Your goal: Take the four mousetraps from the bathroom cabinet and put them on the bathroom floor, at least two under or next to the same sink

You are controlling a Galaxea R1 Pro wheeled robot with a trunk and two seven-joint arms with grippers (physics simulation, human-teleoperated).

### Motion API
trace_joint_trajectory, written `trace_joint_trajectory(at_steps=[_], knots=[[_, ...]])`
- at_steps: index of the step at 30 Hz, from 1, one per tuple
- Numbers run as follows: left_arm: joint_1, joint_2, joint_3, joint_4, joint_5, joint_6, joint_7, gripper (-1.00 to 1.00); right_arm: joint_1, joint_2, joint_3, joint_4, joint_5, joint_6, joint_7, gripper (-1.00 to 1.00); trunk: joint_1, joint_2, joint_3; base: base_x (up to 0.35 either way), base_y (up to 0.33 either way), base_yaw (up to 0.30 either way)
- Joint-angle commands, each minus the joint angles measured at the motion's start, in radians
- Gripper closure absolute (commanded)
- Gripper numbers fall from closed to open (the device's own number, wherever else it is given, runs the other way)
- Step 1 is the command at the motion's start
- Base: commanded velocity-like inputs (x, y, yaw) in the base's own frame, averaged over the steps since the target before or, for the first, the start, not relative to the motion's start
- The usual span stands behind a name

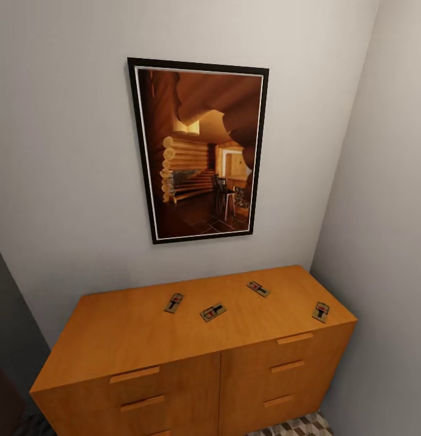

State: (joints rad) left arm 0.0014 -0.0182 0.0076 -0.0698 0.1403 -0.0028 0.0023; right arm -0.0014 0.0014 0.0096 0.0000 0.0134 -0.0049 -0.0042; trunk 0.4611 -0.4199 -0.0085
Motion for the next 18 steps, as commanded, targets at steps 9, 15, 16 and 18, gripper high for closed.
trace_joint_trajectory(at_steps=[9, 15, 16, 18], knots=[[0.0, 0.0, 0.0, 0.0, 0.008, 0.0, 0.0, -1.0, 0.0, 0.0, 0.001, 0.0, 0.002, -0.003, 0.0, -1.0, 0.0, -0.001, -0.001, 0.0, 0.0, 0.0], [0.0, 0.0, -0.001, 0.0, 0.008, 0.0, 0.001, -1.0, 0.0, 0.0, -0.001, 0.0, 0.0, -0.011, 0.003, -1.0, 0.0, -0.001, -0.001, 0.0, 0.0, 0.0], [0.0, 0.0, -0.001, 0.0, 0.008, 0.0, 0.001, -1.0, 0.0, 0.0, -0.001, 0.0, 0.0, -0.011, 0.003, -1.0, 0.0, -0.001, -0.001, 0.0, 0.0, 0.0], [0.0, 0.0, -0.001, 0.0, 0.008, 0.0, 0.0, -1.0, 0.0, 0.0, -0.001, 0.0, -0.001, -0.012, 0.002, -1.0, 0.0, -0.001, -0.001, 0.0, 0.0, 0.0]])
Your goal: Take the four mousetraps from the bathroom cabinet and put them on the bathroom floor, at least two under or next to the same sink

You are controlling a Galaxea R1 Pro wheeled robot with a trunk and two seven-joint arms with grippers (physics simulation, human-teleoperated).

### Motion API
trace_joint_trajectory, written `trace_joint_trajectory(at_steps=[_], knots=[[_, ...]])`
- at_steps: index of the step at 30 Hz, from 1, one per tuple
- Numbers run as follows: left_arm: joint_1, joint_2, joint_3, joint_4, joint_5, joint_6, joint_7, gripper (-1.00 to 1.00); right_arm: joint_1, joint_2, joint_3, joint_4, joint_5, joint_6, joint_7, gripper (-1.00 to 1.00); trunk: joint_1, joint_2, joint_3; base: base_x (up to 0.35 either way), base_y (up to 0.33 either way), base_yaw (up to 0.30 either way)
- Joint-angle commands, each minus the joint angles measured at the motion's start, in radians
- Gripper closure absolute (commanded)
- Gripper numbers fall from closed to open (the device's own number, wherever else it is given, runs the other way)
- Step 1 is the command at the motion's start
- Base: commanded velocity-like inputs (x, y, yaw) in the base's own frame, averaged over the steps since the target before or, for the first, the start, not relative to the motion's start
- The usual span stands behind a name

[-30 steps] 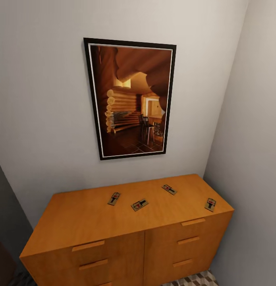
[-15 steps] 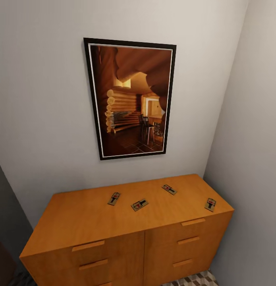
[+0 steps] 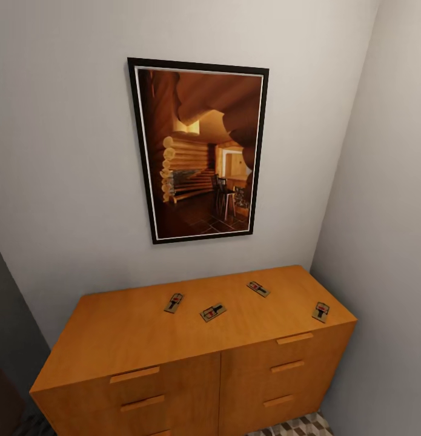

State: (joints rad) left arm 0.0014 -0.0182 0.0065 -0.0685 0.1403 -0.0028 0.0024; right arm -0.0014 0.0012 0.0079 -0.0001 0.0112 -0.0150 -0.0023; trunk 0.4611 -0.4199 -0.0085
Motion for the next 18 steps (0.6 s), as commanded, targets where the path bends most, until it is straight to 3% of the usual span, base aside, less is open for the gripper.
trace_joint_trajectory(at_steps=[1, 18], knots=[[0.0, 0.0, 0.0, -0.001, 0.008, 0.0, 0.0, -1.0, 0.0, 0.0, 0.0, 0.0, 0.001, -0.002, -0.001, -1.0, 0.0, -0.001, -0.001, 0.0, 0.0, 0.0], [0.0, 0.0, 0.001, -0.001, 0.009, 0.0, 0.0, -1.0, 0.0, 0.0, -0.003, 0.0, -0.006, -0.003, 0.0, -1.0, 0.0, -0.001, -0.001, 0.0, 0.0, 0.0]])
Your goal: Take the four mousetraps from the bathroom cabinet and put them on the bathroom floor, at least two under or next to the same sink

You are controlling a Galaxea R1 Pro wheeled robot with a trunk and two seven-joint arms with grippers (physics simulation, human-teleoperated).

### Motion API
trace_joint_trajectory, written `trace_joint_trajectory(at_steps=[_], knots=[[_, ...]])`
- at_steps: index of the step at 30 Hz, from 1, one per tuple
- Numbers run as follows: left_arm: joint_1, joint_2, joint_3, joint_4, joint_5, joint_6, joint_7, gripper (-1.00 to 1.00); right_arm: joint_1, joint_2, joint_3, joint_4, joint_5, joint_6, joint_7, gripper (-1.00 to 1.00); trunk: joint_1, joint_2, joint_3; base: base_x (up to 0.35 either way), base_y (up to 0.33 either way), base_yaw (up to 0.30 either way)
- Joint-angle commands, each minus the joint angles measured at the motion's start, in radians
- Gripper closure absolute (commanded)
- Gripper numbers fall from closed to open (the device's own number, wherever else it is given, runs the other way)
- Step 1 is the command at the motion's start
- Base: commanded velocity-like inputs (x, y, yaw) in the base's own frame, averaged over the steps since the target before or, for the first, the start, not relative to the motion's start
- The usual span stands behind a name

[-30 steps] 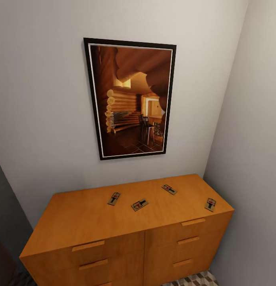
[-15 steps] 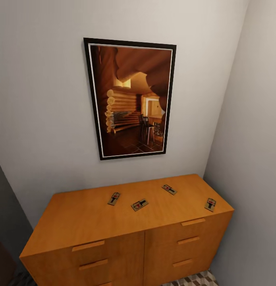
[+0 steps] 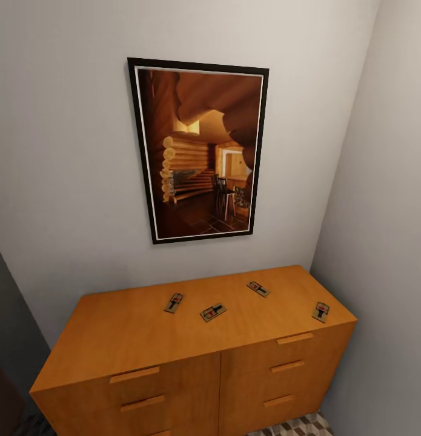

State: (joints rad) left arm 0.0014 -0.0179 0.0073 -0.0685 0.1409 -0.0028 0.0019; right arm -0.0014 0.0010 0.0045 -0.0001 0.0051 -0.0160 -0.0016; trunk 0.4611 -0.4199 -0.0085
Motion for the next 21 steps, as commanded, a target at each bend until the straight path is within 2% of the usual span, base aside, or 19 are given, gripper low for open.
trace_joint_trajectory(at_steps=[1, 9, 13, 17, 21], knots=[[0.0, 0.0, 0.0, -0.001, 0.009, 0.0, 0.0, -1.0, 0.0, 0.0, 0.0, 0.0, 0.001, -0.002, -0.001, -1.0, 0.0, -0.001, -0.001, 0.0, 0.0, 0.0], [0.0, 0.001, 0.001, -0.001, 0.008, -0.001, -0.006, -1.0, 0.0, 0.001, 0.003, 0.0, 0.004, -0.005, -0.003, -1.0, 0.0, -0.001, -0.001, 0.0, 0.0, 0.0], [0.0, -0.008, -0.004, -0.007, 0.001, 0.003, -0.011, -1.0, 0.0, 0.001, 0.002, 0.0, 0.005, -0.004, -0.001, -1.0, 0.0, -0.001, -0.001, 0.0, 0.0, 0.0], [0.0, -0.063, -0.013, -0.087, -0.023, 0.033, -0.012, -1.0, -0.005, -0.009, 0.002, -0.034, 0.008, 0.005, 0.007, -1.0, 0.0, -0.001, -0.001, 0.0, 0.0, 0.0], [0.0, -0.102, -0.026, -0.204, -0.086, 0.132, -0.011, -1.0, -0.009, -0.016, 0.002, -0.15, 0.007, 0.044, 0.011, -1.0, 0.0, -0.001, -0.001, 0.0, 0.0, 0.0]])
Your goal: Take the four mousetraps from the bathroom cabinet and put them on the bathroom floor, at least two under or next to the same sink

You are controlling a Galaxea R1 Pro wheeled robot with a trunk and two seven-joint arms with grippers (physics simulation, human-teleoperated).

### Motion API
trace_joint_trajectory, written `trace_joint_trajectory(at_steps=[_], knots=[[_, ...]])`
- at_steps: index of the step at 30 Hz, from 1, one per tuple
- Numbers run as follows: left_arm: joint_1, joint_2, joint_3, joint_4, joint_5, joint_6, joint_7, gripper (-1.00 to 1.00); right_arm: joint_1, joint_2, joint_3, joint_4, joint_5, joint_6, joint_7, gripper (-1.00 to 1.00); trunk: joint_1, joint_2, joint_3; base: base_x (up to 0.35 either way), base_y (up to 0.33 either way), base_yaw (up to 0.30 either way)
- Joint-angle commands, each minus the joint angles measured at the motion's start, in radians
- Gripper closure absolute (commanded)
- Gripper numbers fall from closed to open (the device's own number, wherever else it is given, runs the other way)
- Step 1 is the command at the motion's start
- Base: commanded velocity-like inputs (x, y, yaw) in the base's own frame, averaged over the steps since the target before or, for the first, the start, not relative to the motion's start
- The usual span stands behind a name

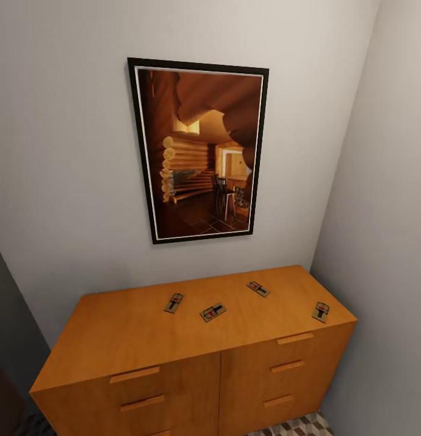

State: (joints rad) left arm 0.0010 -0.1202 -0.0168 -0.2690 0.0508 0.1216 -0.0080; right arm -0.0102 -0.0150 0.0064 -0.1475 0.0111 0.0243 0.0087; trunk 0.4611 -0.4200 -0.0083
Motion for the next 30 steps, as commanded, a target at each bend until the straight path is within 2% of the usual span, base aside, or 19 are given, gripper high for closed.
trace_joint_trajectory(at_steps=[1, 6, 7, 8, 10, 15, 20, 21, 24, 25, 30], knots=[[0.0, 0.0, -0.002, -0.003, 0.004, 0.007, -0.001, -1.0, 0.0, 0.0, 0.0, -0.002, 0.001, 0.003, 0.001, -1.0, 0.0, -0.001, -0.001, 0.0, 0.0, 0.0], [0.001, -0.026, -0.012, -0.193, -0.098, 0.193, -0.002, -1.0, -0.001, -0.019, -0.006, -0.203, -0.007, 0.167, 0.003, -1.0, 0.0, -0.001, -0.001, 0.0, 0.0, 0.0], [0.0, -0.035, -0.014, -0.267, -0.123, 0.259, -0.003, -1.0, -0.002, -0.03, -0.012, -0.283, -0.012, 0.248, 0.003, -1.0, 0.0, -0.001, -0.001, 0.0, 0.0, 0.0], [0.0, -0.05, -0.026, -0.46, -0.161, 0.406, -0.005, -1.0, -0.002, -0.067, -0.062, -0.547, -0.028, 0.448, 0.004, -1.0, 0.0, -0.001, -0.001, 0.0, 0.0, 0.0], [0.0, -0.051, -0.037, -0.5, -0.165, 0.425, -0.006, -1.0, -0.002, -0.073, -0.082, -0.607, -0.029, 0.474, 0.004, -1.0, 0.0, -0.001, -0.001, 0.0, 0.0, 0.0], [0.0, -0.054, -0.068, -0.568, -0.167, 0.441, -0.007, -1.0, -0.002, -0.077, -0.1, -0.682, -0.028, 0.514, 0.004, -1.0, 0.0, -0.001, -0.001, 0.0, 0.0, 0.0], [0.0, -0.054, -0.138, -0.679, -0.165, 0.51, -0.008, -1.0, -0.002, -0.078, -0.107, -0.784, -0.028, 0.595, 0.004, -1.0, 0.0, -0.001, -0.001, 0.0, 0.0, 0.0], [0.0, -0.054, -0.193, -0.782, -0.163, 0.588, -0.016, -1.0, -0.002, -0.079, -0.109, -0.853, -0.028, 0.648, 0.003, -1.0, 0.0, -0.001, -0.001, 0.0, 0.0, 0.0], [-0.001, -0.054, -0.228, -0.87, -0.155, 0.645, -0.03, -1.0, -0.002, -0.083, -0.115, -0.903, -0.028, 0.676, 0.002, -1.0, 0.0, -0.001, -0.001, 0.0, 0.0, 0.0], [-0.002, -0.054, -0.247, -0.929, -0.146, 0.682, -0.041, -1.0, -0.002, -0.089, -0.121, -0.934, -0.027, 0.693, 0.0, -1.0, 0.0, -0.001, -0.001, 0.0, 0.0, 0.0], [-0.009, -0.054, -0.277, -1.047, -0.111, 0.781, -0.064, -1.0, -0.004, -0.108, -0.131, -1.01, -0.028, 0.739, -0.003, -1.0, 0.0, -0.001, -0.001, 0.0, 0.0, 0.0]])
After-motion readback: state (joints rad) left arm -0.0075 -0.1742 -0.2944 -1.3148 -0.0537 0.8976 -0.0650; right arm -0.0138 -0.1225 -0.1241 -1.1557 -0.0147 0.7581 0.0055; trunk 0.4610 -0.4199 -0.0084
